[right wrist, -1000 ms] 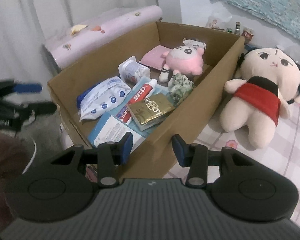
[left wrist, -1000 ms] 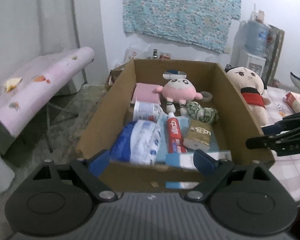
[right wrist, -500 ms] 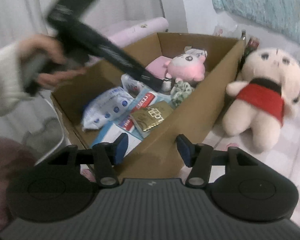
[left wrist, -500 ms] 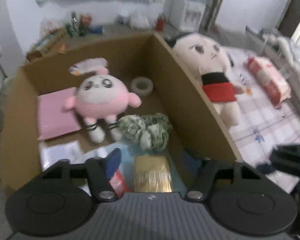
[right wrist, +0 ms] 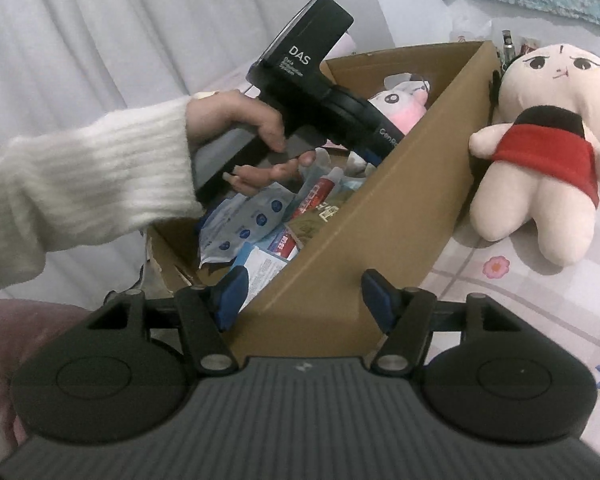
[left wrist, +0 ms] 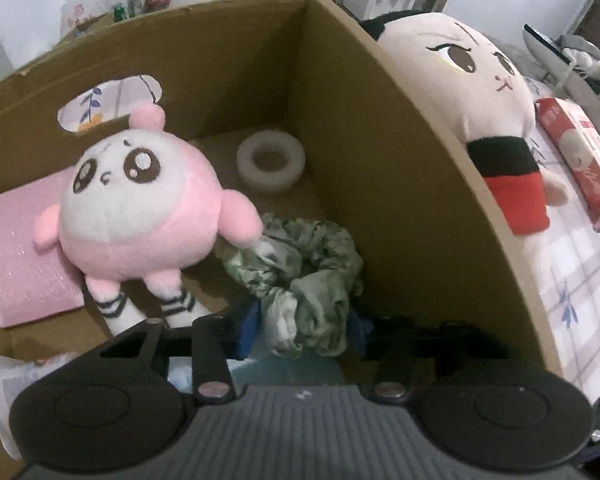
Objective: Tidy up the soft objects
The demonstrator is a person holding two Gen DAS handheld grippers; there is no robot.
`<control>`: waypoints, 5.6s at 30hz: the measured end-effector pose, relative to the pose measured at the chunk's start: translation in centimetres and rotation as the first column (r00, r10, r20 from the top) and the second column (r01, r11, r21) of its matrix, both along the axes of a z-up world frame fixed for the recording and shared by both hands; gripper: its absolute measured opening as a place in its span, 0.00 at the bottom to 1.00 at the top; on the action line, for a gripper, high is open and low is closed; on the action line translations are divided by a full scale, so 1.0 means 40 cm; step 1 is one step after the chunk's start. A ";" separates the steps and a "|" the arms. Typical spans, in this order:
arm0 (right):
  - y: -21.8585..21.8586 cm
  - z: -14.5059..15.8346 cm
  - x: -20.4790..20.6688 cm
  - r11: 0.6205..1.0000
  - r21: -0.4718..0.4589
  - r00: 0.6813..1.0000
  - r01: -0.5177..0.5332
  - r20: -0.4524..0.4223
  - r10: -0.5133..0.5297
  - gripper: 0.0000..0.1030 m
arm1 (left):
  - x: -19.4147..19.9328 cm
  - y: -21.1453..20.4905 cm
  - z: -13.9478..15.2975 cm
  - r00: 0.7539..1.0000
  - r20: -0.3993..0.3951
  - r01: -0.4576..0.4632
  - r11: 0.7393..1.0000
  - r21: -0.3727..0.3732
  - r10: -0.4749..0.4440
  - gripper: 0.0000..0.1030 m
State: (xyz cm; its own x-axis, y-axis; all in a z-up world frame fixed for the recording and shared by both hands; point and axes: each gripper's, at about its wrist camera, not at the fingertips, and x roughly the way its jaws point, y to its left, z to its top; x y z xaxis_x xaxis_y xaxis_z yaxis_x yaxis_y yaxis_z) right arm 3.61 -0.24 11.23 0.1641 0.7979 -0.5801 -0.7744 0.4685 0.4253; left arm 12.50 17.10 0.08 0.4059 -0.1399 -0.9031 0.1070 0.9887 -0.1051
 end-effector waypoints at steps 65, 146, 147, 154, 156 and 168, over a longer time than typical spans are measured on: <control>-0.052 0.049 0.003 0.915 0.270 0.944 0.299 0.059 -0.325 0.60 | -0.778 -0.175 0.166 0.368 0.744 -0.761 0.641 -0.104 0.558 1.00; -0.049 0.054 -0.011 0.927 0.183 0.915 0.327 0.183 -0.359 0.65 | -0.737 -0.234 0.165 0.417 0.765 -0.786 0.618 0.032 0.490 1.00; -0.050 0.055 -0.013 0.926 0.186 0.913 0.328 0.189 -0.361 0.65 | -0.737 -0.235 0.165 0.415 0.767 -0.786 0.617 0.032 0.489 1.00; -0.053 0.064 -0.016 0.931 0.189 0.915 0.313 0.204 -0.349 0.66 | -0.739 -0.232 0.166 0.409 0.761 -0.803 0.595 0.038 0.504 1.00; -0.056 0.066 -0.017 0.930 0.194 0.916 0.311 0.200 -0.348 0.66 | -0.743 -0.232 0.167 0.406 0.761 -0.803 0.595 0.034 0.505 1.00; -0.065 0.074 -0.021 0.924 0.199 0.904 0.327 0.221 -0.367 0.67 | -0.749 -0.233 0.172 0.411 0.763 -0.804 0.592 0.047 0.499 1.00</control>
